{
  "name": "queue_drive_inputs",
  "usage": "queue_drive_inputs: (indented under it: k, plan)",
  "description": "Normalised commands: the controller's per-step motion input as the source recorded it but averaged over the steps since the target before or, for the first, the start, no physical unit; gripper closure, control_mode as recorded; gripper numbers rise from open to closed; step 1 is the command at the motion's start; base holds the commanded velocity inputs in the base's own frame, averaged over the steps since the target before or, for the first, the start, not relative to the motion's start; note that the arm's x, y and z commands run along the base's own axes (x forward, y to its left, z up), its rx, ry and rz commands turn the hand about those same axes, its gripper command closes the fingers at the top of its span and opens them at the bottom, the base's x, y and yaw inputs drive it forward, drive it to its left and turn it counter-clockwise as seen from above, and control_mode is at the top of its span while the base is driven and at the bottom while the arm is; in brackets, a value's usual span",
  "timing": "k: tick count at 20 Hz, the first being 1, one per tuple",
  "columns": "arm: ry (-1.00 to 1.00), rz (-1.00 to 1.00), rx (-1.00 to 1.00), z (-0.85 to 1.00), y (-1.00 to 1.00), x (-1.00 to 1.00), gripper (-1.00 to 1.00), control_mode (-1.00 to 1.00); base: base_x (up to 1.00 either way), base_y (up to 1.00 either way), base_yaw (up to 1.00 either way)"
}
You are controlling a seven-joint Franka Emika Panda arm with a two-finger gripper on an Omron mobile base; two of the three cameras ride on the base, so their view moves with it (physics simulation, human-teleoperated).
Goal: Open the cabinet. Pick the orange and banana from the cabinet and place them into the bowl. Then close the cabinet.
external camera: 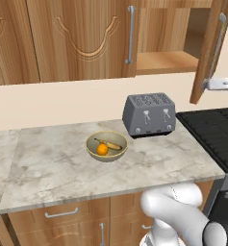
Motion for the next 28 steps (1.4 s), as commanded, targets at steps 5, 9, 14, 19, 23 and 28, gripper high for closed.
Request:
queue_drive_inputs:
  k: [5, 9, 14, 19, 23, 28]
  plan:
    - [-0.02, -0.36, 0.01, 0.0, 0.98, 1.0, -1.0, -1.0, 0.0, 0.0, 0.0]
    - [0.0, -0.29, 0.12, 0.0, 0.84, 1.0, -1.0, -1.0, 0.0, 0.0, 0.0]
    - [0.03, -0.21, 0.16, -0.01, 0.57, 1.0, -1.0, -1.0, 0.0, 0.0, 0.0]
    - [0.08, -0.16, 0.16, -0.19, 0.11, 1.0, -1.0, -1.0, 0.0, 0.0, 0.0]
    - [0.09, -0.06, 0.04, -0.53, -0.39, 1.0, -1.0, -1.0, 0.0, 0.0, 0.0]
    - [0.0, 0.0, 0.0, -0.79, -0.34, 1.0, -1.0, -1.0, 0.0, 0.0, 0.0]
